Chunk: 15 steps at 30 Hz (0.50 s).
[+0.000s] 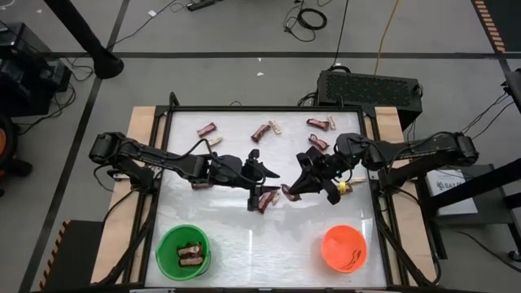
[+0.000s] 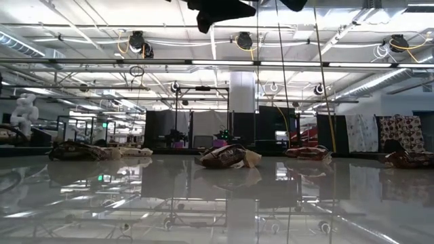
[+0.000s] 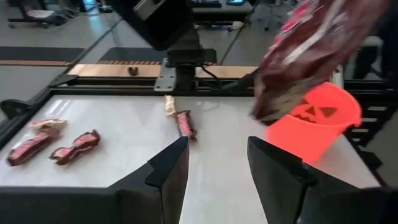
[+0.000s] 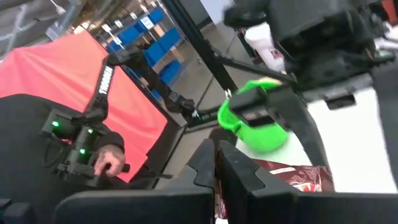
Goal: Sort candy by brand, put in halloween buckets
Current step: Put the brown chocolate bar into the green bucket
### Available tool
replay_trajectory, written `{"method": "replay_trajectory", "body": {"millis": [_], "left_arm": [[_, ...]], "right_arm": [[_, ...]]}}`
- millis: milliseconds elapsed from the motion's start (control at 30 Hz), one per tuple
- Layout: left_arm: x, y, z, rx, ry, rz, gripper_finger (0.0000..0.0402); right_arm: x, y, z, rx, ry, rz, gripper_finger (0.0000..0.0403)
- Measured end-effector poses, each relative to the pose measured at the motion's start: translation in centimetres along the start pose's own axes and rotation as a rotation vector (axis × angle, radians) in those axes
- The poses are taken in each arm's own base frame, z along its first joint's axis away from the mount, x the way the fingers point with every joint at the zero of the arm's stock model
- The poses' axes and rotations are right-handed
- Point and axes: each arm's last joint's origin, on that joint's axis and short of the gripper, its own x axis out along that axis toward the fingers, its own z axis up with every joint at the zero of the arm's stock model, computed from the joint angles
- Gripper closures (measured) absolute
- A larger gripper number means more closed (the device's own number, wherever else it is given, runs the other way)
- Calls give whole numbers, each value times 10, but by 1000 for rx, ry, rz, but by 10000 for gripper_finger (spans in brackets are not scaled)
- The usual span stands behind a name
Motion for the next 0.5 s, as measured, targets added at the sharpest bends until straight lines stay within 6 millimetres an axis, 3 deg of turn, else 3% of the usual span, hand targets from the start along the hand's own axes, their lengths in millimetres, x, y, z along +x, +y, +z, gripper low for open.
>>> {"method": "replay_trajectory", "body": {"millis": [500], "left_arm": [[0,-1,3,-2,-27,-36,230]], "right_arm": [[2,-3,-3,-18,27,-17,401]]}}
